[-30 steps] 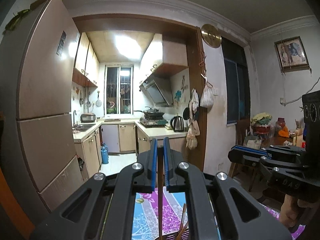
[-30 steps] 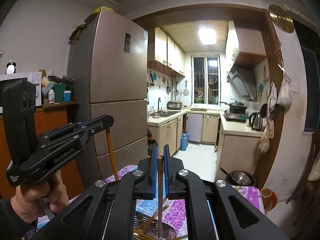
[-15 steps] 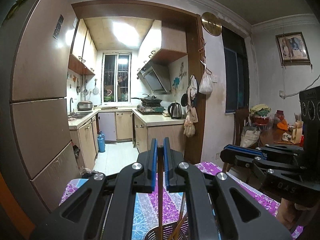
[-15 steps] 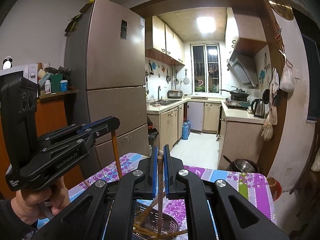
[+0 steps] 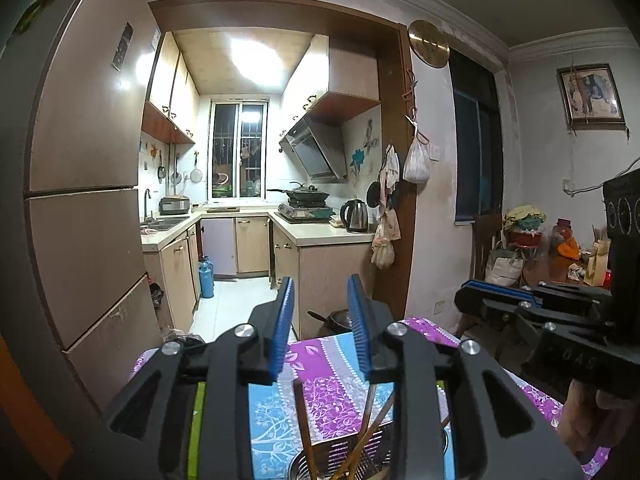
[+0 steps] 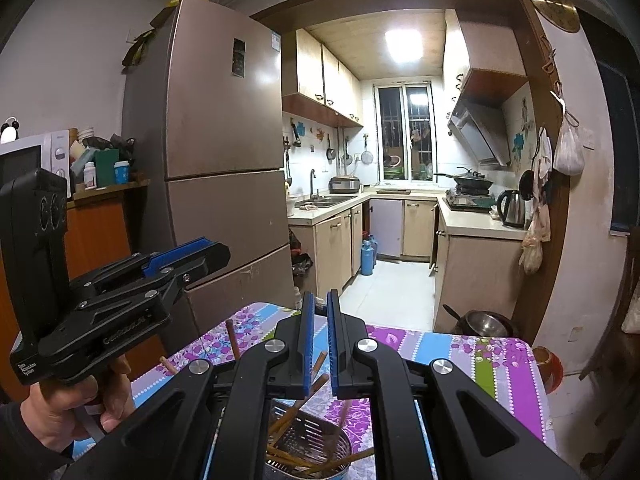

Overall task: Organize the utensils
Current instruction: 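Open both grippers to release the chopsticks into the holder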

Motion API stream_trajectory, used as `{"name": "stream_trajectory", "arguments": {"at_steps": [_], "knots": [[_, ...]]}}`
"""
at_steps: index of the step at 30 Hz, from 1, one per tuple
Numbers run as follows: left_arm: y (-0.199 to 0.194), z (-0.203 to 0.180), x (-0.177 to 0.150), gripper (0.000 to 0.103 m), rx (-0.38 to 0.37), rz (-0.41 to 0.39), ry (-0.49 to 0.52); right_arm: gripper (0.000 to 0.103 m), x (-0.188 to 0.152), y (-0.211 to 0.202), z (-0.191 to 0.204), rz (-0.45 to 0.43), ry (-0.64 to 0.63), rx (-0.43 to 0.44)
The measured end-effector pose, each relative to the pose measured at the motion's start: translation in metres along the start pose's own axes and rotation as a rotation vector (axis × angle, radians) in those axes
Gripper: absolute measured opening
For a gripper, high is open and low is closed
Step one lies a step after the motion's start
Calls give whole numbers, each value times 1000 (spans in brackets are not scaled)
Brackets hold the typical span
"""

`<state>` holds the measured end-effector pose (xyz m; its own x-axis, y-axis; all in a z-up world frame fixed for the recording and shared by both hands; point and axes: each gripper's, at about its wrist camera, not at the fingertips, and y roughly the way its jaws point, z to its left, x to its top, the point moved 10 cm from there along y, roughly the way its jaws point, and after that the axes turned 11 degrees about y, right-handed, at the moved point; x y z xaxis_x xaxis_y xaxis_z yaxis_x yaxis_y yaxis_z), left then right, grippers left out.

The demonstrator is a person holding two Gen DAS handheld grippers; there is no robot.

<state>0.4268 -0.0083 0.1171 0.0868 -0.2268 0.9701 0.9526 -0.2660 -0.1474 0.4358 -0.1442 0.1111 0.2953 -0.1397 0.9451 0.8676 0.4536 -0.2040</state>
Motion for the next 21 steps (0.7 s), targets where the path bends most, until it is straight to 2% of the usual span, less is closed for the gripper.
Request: {"name": "stream_trajectory", "arguments": {"at_steps": [3, 5, 7, 9, 11, 14, 15, 16, 17, 21], "knots": [[-20, 0, 5, 28, 3, -8, 5, 8, 7, -22, 6, -25, -14, -1], [-41, -2, 8, 32, 4, -20, 12, 8, 12, -45, 14, -51, -36, 1], [-77, -11, 3, 39, 0, -25, 29, 12, 10, -75, 22, -74, -57, 8], [-110, -24, -11, 40, -16, -23, 53, 16, -1, -107, 29, -91, -74, 16], [-146, -40, -38, 41, -38, -7, 75, 22, -23, -138, 34, -102, -92, 11], [-197, -70, -104, 41, -93, 57, 71, 23, -79, -177, 37, -83, -94, 9], [-214, -85, -138, 41, -99, 100, 79, 23, -108, -192, 36, -66, -89, 3], [-223, -94, -161, 41, -95, 132, 88, 23, -125, -198, 34, -54, -82, -5], [-230, -106, -188, 41, -100, 174, 102, 23, -156, -207, 31, -24, -61, -16], [-241, -131, -267, 40, -103, 309, 103, 23, -237, -220, 21, 81, 43, -35]]}}
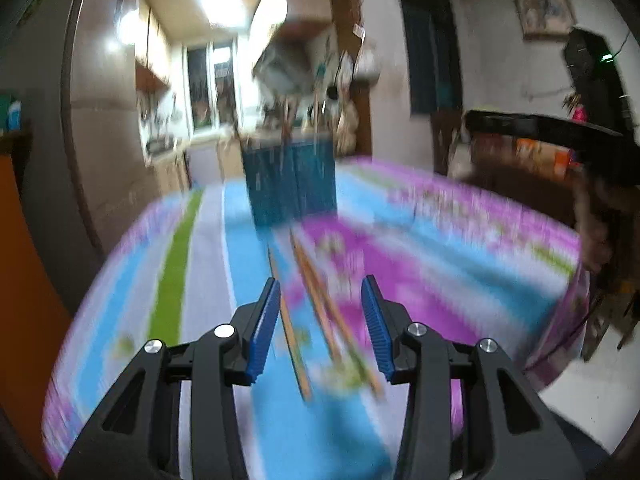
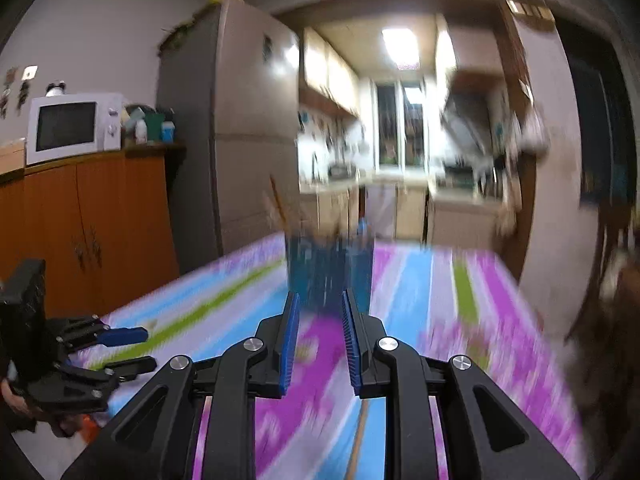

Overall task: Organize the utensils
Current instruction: 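Move both grippers toward the remaining chopsticks on the table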

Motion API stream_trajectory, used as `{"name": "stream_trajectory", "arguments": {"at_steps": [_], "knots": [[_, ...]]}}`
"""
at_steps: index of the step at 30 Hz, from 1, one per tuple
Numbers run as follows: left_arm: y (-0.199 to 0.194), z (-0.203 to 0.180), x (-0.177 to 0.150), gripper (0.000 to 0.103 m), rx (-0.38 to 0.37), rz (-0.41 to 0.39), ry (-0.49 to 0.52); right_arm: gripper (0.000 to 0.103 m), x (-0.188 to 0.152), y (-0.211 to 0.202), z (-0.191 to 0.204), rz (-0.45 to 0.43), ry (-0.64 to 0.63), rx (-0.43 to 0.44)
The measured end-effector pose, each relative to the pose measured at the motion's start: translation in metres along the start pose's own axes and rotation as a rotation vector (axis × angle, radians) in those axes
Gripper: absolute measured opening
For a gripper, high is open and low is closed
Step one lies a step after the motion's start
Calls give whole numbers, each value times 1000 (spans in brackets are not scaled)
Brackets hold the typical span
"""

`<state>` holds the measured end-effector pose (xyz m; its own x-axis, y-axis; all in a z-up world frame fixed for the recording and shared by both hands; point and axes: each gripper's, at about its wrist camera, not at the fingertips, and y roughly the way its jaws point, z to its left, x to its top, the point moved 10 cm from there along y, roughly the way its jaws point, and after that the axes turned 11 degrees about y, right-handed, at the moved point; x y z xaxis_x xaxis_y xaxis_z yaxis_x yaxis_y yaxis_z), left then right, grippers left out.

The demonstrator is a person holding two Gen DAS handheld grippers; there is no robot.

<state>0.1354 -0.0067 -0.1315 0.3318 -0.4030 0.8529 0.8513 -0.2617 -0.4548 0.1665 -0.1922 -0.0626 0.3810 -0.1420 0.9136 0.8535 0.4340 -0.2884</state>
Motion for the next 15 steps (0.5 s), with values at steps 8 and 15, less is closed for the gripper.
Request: {"name": "stream_trajectory", "arguments": {"at_steps": [8, 15], "knots": [[0, 13, -39, 35, 42, 28, -62, 23, -79, 1, 32, 111, 58, 31], [5, 9, -44, 25, 40, 30, -46, 23, -95, 0, 37, 139, 69, 23]]}}
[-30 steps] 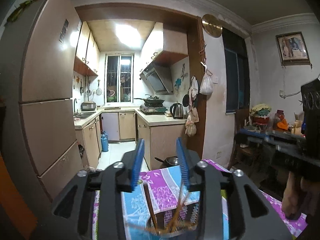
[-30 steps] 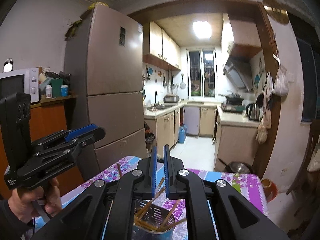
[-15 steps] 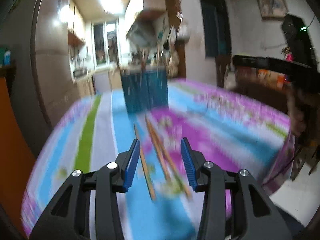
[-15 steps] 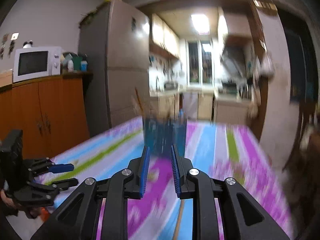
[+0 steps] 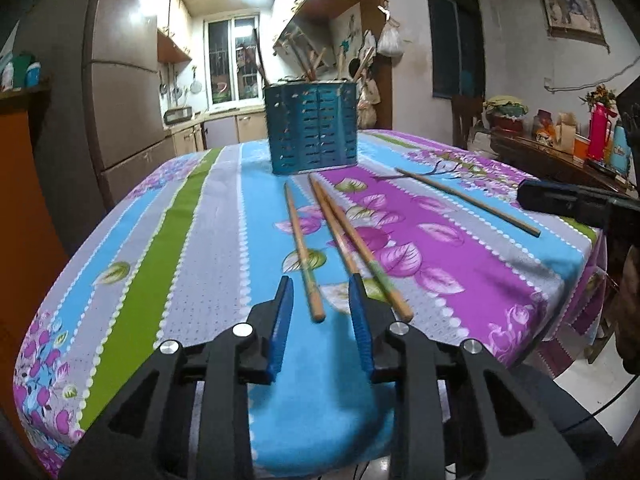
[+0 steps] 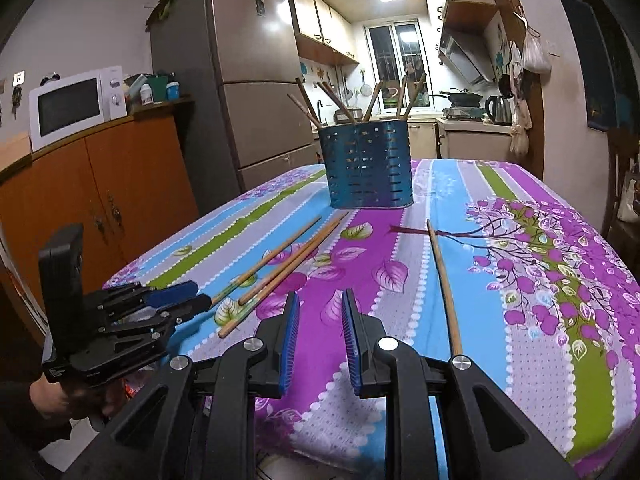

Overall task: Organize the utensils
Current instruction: 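Move both grippers toward the remaining chopsticks on the table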

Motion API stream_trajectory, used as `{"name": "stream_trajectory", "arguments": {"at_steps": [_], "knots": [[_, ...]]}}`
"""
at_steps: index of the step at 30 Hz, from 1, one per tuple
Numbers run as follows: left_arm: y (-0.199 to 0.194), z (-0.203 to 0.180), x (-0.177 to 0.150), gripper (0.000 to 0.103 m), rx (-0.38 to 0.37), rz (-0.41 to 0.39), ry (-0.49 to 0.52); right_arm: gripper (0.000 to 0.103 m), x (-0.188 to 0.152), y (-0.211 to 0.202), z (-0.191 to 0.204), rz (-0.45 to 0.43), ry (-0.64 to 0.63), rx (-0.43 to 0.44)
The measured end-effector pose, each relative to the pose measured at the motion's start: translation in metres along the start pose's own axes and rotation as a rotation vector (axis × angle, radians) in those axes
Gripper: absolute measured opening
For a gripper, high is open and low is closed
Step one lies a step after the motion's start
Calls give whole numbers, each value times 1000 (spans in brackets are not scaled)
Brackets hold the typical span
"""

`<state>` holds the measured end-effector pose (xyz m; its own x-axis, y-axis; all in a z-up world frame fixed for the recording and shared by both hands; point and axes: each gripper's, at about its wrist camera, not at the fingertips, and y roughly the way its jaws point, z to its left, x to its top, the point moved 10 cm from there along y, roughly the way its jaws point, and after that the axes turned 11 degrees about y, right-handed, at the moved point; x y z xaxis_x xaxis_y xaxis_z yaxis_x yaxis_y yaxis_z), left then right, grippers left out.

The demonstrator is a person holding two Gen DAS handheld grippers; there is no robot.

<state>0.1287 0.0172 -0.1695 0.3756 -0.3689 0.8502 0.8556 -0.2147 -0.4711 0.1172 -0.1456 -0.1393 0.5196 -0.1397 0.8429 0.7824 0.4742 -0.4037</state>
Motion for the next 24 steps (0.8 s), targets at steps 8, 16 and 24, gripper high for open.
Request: {"name": "stream_trajectory", "arguments": {"at_steps": [8, 16, 24], "knots": [[12, -11, 12, 17, 0, 6, 58, 23, 0, 4, -6, 7, 16, -14], [26, -21, 4, 16, -26, 57, 72, 23, 5, 4, -18, 3, 35, -26], [31, -21, 7, 16, -8, 67, 64, 23, 12, 0, -21, -12, 42, -21]]}}
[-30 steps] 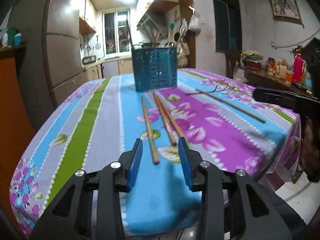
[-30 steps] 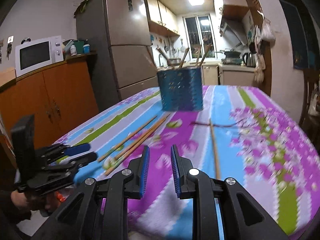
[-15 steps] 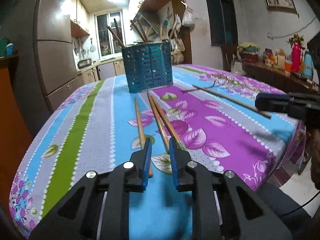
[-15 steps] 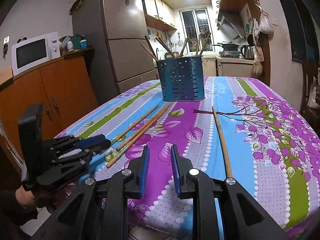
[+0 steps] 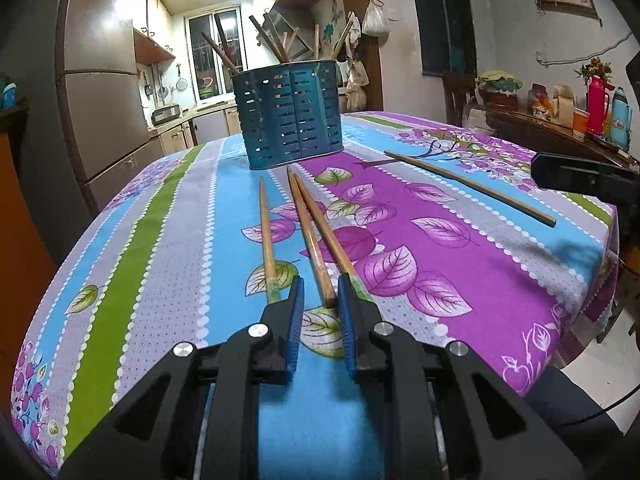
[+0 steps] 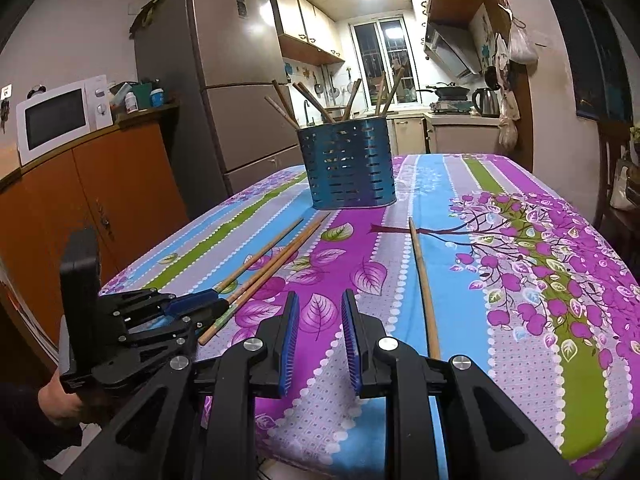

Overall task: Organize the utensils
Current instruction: 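Move both grippers toward the remaining chopsticks on the table, then close the left gripper on a chopstick while the right gripper grasps another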

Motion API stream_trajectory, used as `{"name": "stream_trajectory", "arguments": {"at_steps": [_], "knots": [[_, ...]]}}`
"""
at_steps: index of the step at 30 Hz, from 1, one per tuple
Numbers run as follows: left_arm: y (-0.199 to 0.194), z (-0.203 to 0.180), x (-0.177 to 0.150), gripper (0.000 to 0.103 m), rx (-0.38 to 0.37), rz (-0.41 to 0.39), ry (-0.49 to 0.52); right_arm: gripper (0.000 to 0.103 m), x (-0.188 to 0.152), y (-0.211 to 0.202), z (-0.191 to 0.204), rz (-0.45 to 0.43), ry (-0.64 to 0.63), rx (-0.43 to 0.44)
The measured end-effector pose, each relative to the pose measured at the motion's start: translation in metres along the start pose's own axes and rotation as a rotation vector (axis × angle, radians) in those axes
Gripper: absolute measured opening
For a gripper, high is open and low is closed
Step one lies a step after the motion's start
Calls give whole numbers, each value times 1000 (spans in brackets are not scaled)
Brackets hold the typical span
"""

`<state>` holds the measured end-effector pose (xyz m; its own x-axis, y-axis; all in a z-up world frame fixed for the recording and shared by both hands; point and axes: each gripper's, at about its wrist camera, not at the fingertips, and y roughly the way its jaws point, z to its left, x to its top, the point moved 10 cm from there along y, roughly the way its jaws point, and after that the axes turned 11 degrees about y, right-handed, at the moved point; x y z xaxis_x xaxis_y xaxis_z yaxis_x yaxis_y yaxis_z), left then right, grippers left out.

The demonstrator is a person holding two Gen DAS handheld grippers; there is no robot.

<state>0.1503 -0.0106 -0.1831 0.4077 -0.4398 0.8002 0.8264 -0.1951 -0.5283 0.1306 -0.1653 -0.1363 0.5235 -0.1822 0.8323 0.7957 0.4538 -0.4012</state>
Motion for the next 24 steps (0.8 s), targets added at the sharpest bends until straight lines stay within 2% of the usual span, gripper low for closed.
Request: {"name": "stream_trajectory", "arguments": {"at_steps": [6, 11, 15, 20, 24], "knots": [[1, -4, 1, 7, 7, -22, -13, 23, 4, -8, -5, -23, -4, -18], [-1, -5, 0, 6, 27, -47, -28, 23, 4, -22, -20, -54, -24, -63], [-2, -5, 0, 6, 31, -60, -31, 23, -15, -35, -42, -55, -58, -124], [-2, -5, 0, 6, 34, -61, -28, 23, -44, -35, -67, -6, -25, -161], [-2, -5, 0, 6, 37, -62, -30, 23, -42, -27, -71, -24, -18, -155]]}}
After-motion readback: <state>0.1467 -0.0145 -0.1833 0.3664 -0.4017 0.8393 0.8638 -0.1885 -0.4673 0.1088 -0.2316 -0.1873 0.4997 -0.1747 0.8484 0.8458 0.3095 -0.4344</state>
